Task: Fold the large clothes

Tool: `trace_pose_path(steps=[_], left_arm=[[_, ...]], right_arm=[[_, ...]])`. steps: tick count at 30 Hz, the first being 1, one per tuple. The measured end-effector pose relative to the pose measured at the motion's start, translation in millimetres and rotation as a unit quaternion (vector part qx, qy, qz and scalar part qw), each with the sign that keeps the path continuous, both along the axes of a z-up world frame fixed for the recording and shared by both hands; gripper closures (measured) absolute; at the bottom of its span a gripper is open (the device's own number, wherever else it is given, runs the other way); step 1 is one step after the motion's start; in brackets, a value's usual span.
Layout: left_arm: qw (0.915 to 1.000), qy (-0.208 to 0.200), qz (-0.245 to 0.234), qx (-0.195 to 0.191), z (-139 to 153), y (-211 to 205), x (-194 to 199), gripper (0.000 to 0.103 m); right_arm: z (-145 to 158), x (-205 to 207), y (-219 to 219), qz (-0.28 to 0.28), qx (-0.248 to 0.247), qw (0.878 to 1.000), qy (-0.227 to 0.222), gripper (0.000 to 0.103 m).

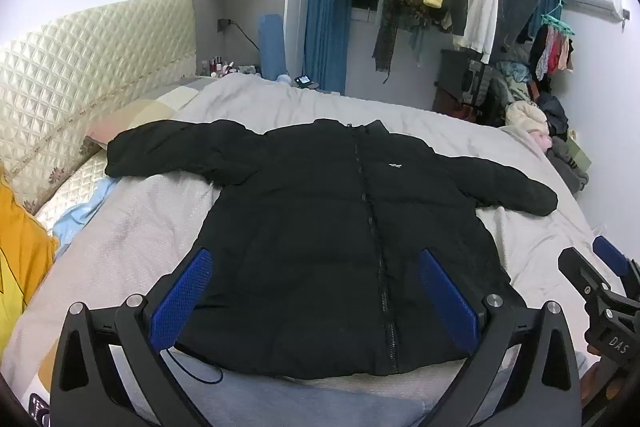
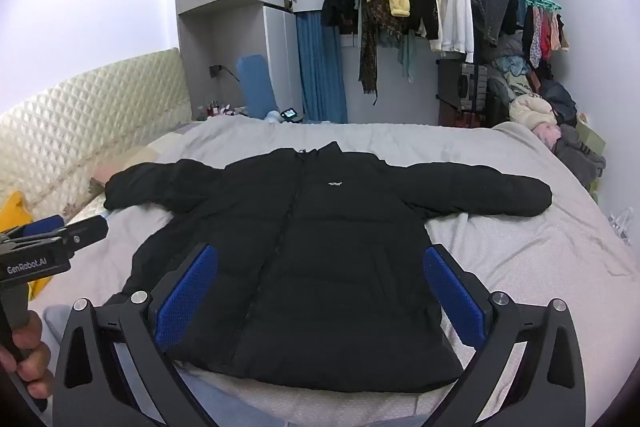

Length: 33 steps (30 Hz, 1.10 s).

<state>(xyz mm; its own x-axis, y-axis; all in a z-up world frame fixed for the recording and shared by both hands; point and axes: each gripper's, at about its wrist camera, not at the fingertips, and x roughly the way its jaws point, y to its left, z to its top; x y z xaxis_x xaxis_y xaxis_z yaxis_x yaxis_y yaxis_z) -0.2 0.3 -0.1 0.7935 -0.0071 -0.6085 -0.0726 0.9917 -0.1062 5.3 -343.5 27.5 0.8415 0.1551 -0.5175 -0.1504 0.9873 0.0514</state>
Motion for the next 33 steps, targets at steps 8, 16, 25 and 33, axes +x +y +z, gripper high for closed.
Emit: trace_pose_path(steps=[8, 16, 25, 33], left_arm=[[1.0000, 0.003, 0.000, 0.007, -0.1, -1.0, 0.1, 0.000], [1.0000, 0.002, 0.001, 0.006, -0.4, -1.6, 0.9, 0.000], [1.0000, 0.003, 0.000, 0.007, 1.7, 1.4, -3.7, 0.000], [0.9998, 0.010, 0.001, 0.017, -1.4, 1.4, 2.1, 0.000]], right_arm=[[1.8, -0.9, 1.4, -0.007, -0.001, 1.000, -0.004, 0.000], [4.1, 0.1, -1.9, -0.009, 0.012, 1.000, -0.011, 0.000], [2.7, -0.6, -3.3, -0.008, 0.010, 1.000, -0.008, 0.000], [3.6, -0.8, -2.8, -0.014, 0.005, 1.000, -0.007, 0.000]])
